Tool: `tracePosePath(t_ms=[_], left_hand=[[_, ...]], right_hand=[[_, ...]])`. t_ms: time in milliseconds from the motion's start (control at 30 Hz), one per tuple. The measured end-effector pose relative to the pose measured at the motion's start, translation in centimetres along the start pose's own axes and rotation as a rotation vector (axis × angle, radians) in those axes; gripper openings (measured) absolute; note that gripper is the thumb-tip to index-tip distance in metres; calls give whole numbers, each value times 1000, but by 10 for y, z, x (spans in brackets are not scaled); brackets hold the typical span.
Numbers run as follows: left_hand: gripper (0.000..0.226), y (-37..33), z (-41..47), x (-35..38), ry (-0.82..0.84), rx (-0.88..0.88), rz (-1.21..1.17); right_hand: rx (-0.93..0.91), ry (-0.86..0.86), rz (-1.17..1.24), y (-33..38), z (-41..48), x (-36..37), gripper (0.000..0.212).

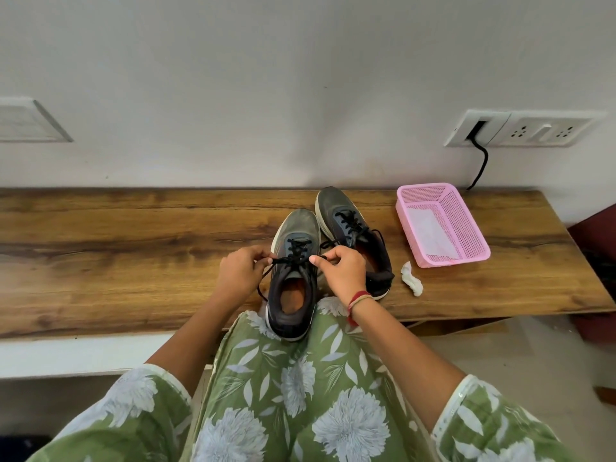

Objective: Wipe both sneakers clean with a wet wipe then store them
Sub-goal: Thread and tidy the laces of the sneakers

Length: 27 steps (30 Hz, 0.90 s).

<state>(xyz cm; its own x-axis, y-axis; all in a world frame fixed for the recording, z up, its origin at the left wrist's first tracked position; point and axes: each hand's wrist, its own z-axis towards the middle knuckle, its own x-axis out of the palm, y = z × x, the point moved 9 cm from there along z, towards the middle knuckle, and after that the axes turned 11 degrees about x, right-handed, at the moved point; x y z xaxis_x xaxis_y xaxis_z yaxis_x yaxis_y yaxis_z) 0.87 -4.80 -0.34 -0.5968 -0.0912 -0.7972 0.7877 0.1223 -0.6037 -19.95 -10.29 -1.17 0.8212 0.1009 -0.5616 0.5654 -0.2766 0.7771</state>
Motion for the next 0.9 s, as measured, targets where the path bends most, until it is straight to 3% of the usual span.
tracePosePath(t_ms=[133,367,567,633,700,800,900], left_hand=[[8,3,-1,2,15,-38,-38],[9,3,-3,5,79,-86,-99],[17,-6,-16,2,-26,-36,-89],[26,-10,-25,5,-43,-17,-156],[43,-21,-34,14,-17,48,-152],[76,-33,-37,36,103,107,39],[95,-27,-30,51,184,-22,157]], right_hand=[[114,39,27,-14,4,5,29],[128,79,-61,-18,9,2,34],[85,125,77,-13,-8,5,23],[106,144,186,-18,-16,4,18],[155,179,182,-25,-23,7,28],[137,305,-62,-25,-35,24,64],[65,283,-331,-21,-40,36,65]])
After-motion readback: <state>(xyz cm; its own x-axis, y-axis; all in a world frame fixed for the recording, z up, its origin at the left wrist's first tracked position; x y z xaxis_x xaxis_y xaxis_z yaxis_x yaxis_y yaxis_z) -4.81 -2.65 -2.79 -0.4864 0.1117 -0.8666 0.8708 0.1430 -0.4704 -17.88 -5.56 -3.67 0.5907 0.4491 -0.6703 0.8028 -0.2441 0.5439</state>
